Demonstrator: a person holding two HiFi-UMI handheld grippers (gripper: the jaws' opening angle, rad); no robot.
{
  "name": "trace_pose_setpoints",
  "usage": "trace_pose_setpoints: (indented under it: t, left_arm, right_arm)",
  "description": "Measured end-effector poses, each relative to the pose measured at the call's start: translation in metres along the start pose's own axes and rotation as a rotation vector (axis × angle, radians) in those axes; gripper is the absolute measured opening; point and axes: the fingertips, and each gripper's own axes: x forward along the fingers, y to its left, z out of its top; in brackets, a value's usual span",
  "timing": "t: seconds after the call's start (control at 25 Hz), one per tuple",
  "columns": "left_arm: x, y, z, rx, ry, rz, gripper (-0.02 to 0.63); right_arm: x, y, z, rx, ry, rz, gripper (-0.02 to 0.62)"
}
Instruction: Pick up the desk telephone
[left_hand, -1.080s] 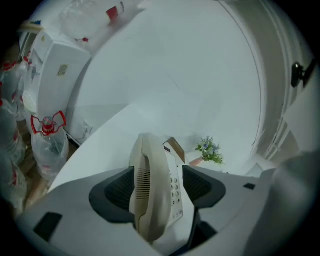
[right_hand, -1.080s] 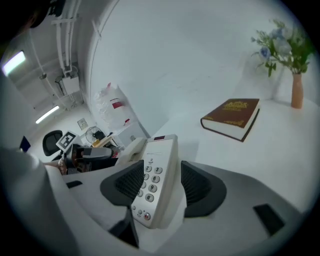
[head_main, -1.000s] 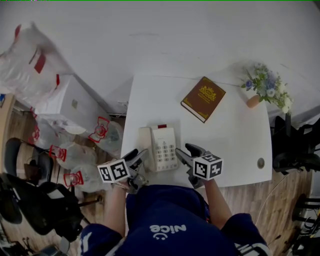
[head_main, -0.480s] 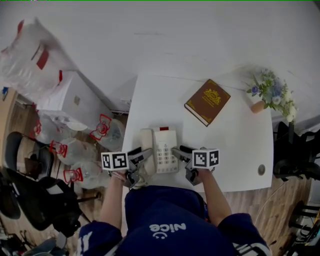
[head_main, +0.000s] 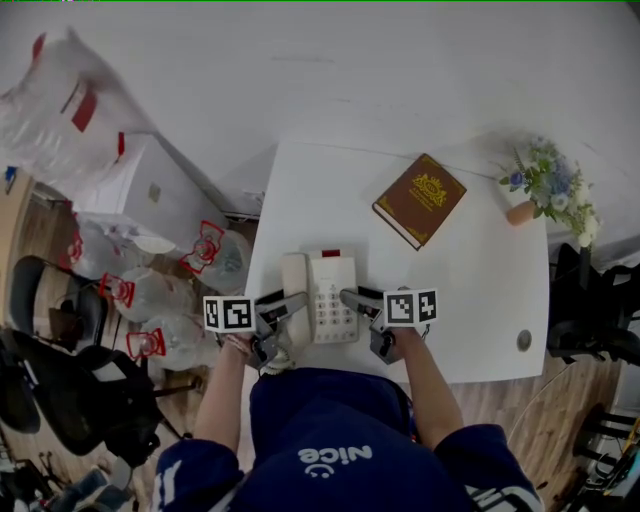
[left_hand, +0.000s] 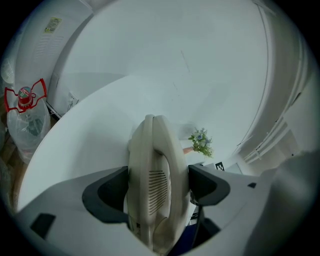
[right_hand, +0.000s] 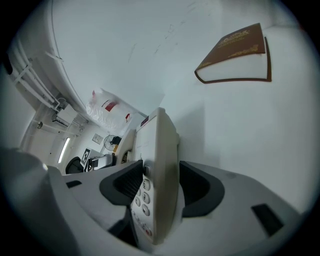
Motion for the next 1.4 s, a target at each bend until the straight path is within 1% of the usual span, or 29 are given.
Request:
trace_pose_setpoints:
  t: [0.16,0.28,0.4,0.6,0.72,0.8,0.88,1.04,1.12,1.4]
  left_arm:
    - [0.001,0.0,-0.001,-0.008,0.014,-0.023,0.373]
    - [0.003,0.004,-0.002,-0.04,0.006,-0.035,0.374]
    - [0.002,0.001,-0.002,-0.033,0.01,-0.043,0.374]
    - [0.001,0.006,0.0,-0.013,0.006,-0.018,0.379]
    - [0.0,0.003,-0.004,-0.034,0.027,-0.018,0.378]
    - [0.0,0.004,-0.004,-0.041,0.034,0.001,0.377]
    - [0.0,0.003,-0.003,-0.03,0.023,0.002,0.377]
    - [-0.005,0.0,-0.009,-0.022,0.021,0.003,0.376]
    - [-0.007,-0.007,-0.01,-0.008,0.016,-0.012,0.376]
    - [-0.028,-0.021,-0.011,0.043,0.011,-0.022,0.376]
  right_arm:
    - [0.002,0.0,-0.002,0.064,0.014,0.037,0.232]
    - [0.002,0.0,-0.002,0.079,0.027,0.047,0.231]
    - [0.002,0.0,-0.002,0.084,0.035,0.05,0.23]
    - [0.002,0.0,0.0,0.067,0.028,0.05,0.227]
    - [0.002,0.001,-0.004,0.067,0.025,0.048,0.225]
    - [0.001,0.001,-0.004,0.069,0.011,0.04,0.224]
    - [-0.001,0.001,-0.004,0.074,-0.001,0.032,0.222]
    - [-0.005,0.005,-0.011,0.069,0.012,0.026,0.222]
    - [-0.007,0.009,-0.012,0.061,0.002,0.031,0.222]
    - [-0.012,0.033,-0.019,0.034,-0.03,0.042,0.222]
